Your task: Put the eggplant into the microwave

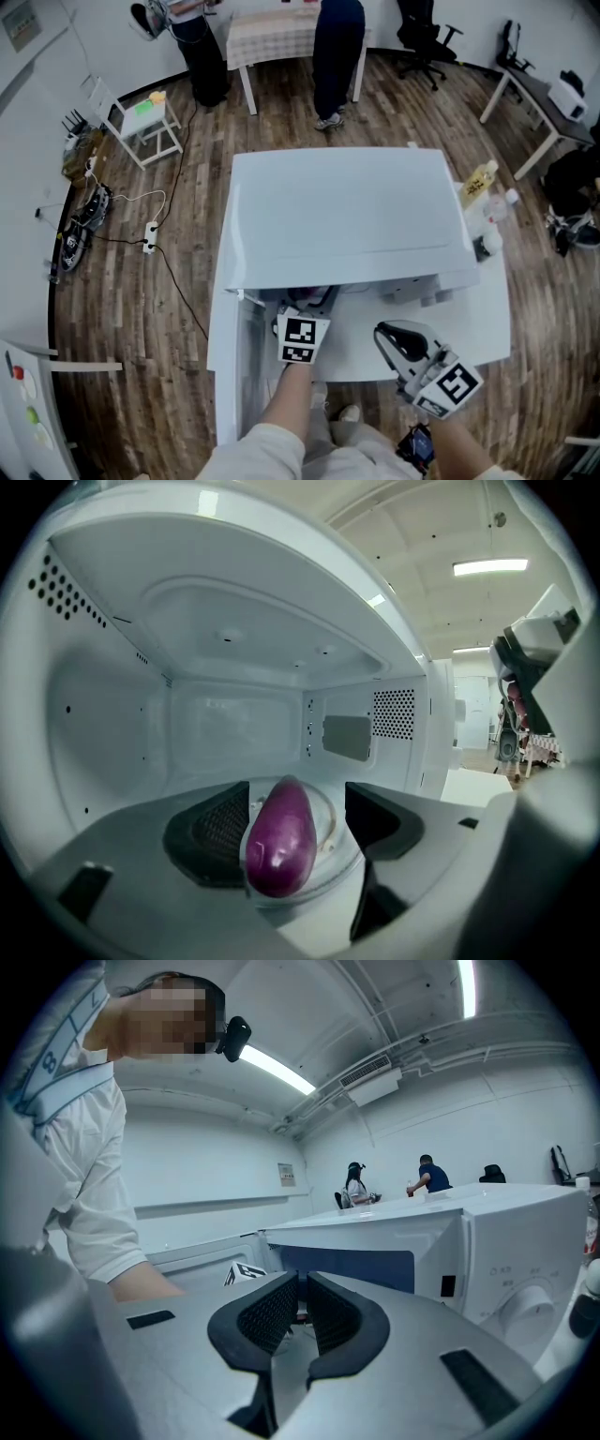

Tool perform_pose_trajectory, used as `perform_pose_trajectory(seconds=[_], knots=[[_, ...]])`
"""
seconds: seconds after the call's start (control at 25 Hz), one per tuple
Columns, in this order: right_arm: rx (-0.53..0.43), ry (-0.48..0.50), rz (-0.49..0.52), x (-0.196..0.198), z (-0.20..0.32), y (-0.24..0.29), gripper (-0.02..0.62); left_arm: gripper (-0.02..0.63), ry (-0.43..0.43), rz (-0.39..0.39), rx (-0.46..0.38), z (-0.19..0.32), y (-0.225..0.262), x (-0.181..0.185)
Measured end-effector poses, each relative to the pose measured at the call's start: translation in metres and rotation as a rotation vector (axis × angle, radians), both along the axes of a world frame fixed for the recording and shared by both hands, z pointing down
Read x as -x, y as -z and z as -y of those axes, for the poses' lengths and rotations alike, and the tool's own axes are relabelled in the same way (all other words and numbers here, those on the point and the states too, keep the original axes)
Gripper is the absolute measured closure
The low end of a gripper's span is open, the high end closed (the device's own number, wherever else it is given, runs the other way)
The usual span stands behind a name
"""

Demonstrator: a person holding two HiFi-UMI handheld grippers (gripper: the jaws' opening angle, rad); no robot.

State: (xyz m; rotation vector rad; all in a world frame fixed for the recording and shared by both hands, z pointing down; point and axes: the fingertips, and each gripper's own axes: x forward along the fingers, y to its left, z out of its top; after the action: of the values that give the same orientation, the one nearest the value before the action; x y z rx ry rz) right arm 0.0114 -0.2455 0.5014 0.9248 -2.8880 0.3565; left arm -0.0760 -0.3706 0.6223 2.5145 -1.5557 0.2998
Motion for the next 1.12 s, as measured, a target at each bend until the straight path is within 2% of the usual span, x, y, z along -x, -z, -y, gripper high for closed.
perform_pose_trajectory(seconds=[0.68, 1.12], knots=[[-0.022, -0.014, 0.007, -0.004, -0.016, 0.011, 0.560, 0.298, -0.016, -0.033, -0.089, -0.023, 0.036, -0.001], [-0.054, -0.028, 0.020, -0.013, -0.037, 0.024, 0.560, 0.342, -0.051, -0.045, -0.137, -0.056, 0.063, -0.016]])
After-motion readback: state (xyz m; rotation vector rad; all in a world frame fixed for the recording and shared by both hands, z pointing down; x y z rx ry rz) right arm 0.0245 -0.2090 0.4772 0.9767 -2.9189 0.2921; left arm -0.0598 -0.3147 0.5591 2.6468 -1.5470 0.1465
